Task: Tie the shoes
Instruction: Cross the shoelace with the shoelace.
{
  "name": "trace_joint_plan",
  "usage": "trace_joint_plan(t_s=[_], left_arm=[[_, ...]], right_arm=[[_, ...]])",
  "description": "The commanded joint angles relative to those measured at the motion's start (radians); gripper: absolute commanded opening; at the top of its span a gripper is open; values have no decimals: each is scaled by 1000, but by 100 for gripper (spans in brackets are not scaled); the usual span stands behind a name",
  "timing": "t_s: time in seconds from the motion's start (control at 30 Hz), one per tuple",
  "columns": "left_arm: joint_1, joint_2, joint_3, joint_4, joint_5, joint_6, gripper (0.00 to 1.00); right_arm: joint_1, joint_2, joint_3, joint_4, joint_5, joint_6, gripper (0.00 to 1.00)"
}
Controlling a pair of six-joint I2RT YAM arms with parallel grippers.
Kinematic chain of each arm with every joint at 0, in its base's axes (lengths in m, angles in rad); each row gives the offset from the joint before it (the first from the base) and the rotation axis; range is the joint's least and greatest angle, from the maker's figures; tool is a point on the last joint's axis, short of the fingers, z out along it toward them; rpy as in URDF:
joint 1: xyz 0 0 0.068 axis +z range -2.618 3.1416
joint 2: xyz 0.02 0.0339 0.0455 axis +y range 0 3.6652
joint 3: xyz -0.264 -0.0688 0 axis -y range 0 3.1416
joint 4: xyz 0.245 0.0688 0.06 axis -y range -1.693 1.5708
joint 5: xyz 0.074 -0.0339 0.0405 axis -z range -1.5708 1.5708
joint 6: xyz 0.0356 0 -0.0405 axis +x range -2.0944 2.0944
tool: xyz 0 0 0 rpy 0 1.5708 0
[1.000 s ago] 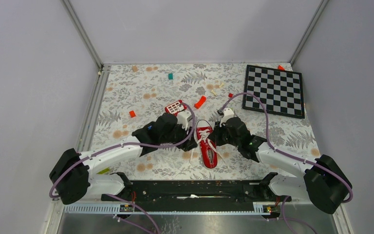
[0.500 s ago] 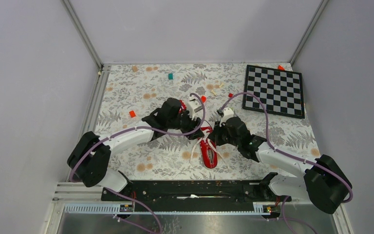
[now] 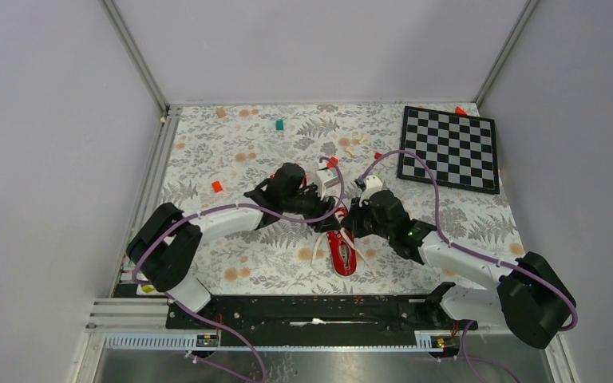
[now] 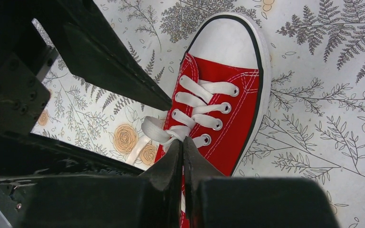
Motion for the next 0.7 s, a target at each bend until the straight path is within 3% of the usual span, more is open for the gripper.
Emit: trace_joint_plan(t_s=[0.0,0.53,0.67], left_arm=[[-10,7,15,44,-20,15,54],[-11,55,13,112,-7,-43,32],[-10,73,23,101,0,-50,18]], right_arm=[[11,-2,44,14,-8,-13,0],[11,-10,43,11,-9,-10,0],[11,-13,44,11,-9,-10,0]])
